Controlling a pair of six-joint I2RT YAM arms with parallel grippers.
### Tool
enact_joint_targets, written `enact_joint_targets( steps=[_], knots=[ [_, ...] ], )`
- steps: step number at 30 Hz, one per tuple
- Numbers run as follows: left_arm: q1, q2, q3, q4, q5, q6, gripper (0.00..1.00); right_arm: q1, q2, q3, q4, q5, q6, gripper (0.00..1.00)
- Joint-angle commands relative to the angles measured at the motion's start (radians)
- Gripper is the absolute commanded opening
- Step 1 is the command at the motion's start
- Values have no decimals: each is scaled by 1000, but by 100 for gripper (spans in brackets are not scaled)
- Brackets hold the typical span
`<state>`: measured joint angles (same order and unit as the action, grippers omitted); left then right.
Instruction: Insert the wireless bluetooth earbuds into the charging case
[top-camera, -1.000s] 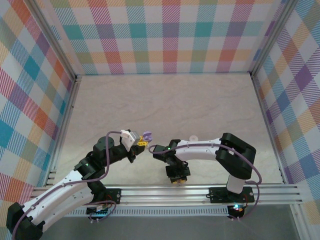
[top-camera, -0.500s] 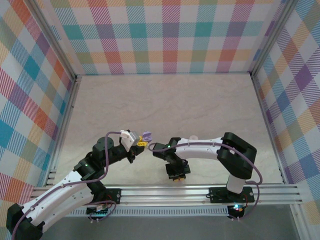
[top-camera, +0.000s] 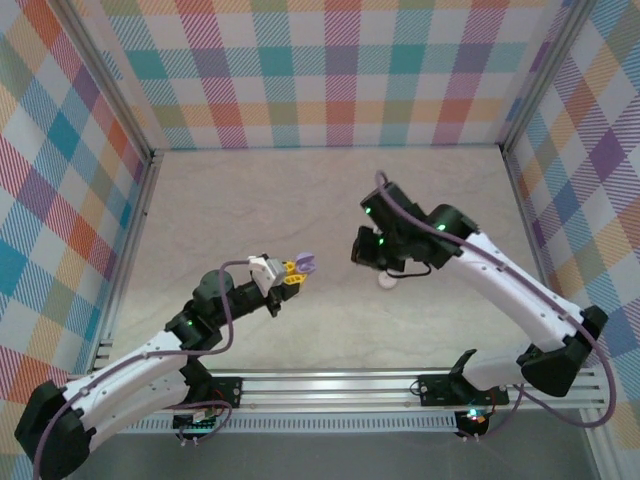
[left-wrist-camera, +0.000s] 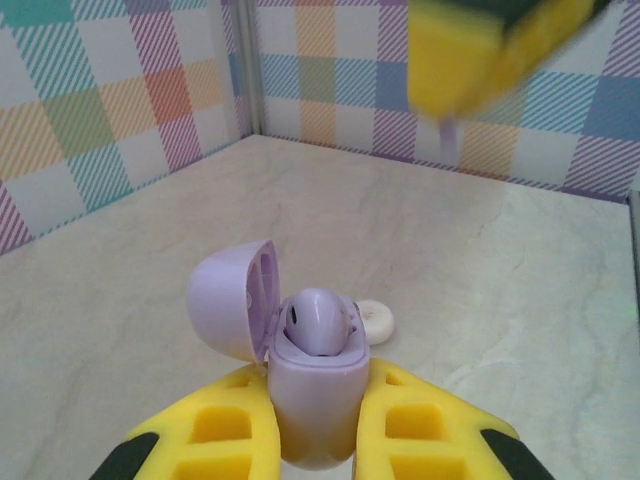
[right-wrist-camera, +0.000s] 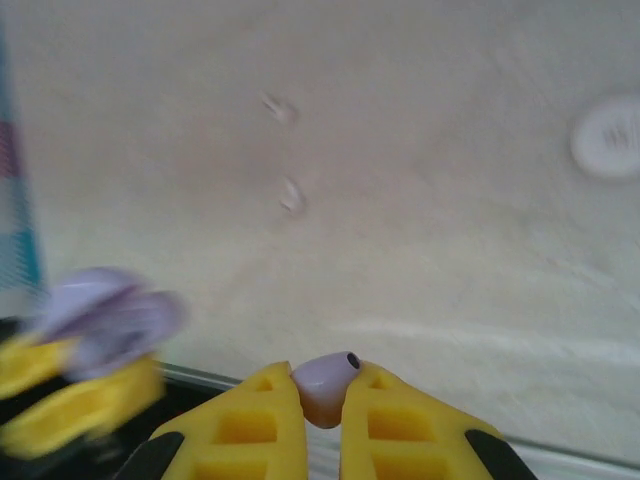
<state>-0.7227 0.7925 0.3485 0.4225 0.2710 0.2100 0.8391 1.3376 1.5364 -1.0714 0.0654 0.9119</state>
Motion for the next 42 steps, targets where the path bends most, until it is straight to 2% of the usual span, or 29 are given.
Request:
enact_joint_targets(
  steps=[1, 6, 10, 15, 21, 36, 42],
  knots=[
    [-15, 85, 66, 192, 0, 66, 0, 3, 15, 87, -32, 60, -24, 6],
    [-43, 210, 117, 315, -80, 118, 0, 3, 6, 74, 57, 62, 17, 6],
    [-61, 287, 179, 340, -125, 104, 0, 2, -2, 35, 147, 93, 45, 6],
    [-87, 326, 222, 331, -158, 92, 0, -10, 34, 55, 184, 126, 48, 7],
    [-107, 363, 213, 397, -206, 72, 0, -25, 54, 35, 287, 119, 85, 7],
    [-135, 512, 234, 596, -367, 87, 0, -35, 91, 66, 285, 140, 120, 7],
    [-137, 539, 252, 613, -356, 92, 0, -43, 117, 71, 289, 151, 115, 7]
  ],
)
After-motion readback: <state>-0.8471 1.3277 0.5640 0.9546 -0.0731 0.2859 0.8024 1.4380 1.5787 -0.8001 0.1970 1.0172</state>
